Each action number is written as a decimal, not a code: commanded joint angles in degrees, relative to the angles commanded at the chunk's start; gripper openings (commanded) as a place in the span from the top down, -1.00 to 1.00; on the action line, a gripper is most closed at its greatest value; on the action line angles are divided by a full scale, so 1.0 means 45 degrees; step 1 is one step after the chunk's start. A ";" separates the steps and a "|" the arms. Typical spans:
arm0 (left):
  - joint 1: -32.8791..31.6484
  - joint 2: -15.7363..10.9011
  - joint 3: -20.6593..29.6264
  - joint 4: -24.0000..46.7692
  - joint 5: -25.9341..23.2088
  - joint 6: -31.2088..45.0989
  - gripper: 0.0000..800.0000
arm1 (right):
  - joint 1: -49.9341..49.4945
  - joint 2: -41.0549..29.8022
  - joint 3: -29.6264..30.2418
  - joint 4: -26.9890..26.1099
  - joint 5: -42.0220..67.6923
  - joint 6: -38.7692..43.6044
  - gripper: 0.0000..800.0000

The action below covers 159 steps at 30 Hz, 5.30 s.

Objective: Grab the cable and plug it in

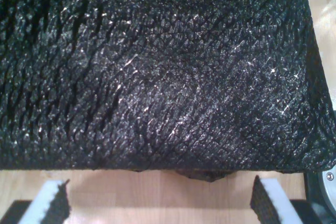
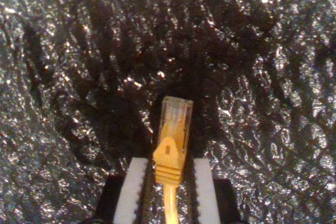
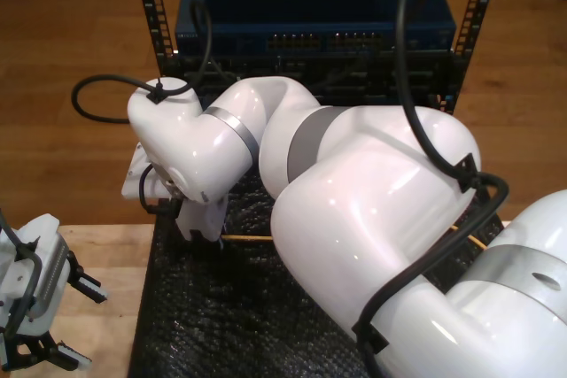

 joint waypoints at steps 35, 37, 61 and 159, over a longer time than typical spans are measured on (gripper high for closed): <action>0.0000 0.0000 -0.0020 -0.0020 0.0098 0.0020 -1.00 | -0.0195 -0.0332 -0.0137 0.0176 -0.0098 -0.2911 0.99; 0.0000 0.0000 -0.0020 -0.0020 0.0137 0.0000 -1.00 | -0.0254 -0.0410 -0.0137 0.0352 -0.0078 -0.3223 0.99; -0.0156 0.0059 -0.0899 -0.0586 0.1524 -0.0469 -1.00 | -0.2813 -0.4220 0.2462 0.4337 0.1758 -0.7248 0.99; -0.7346 0.1192 -0.2540 -0.8479 0.0156 -0.3380 -0.58 | -0.6447 -1.1956 0.7893 0.9026 0.3927 -0.9885 0.95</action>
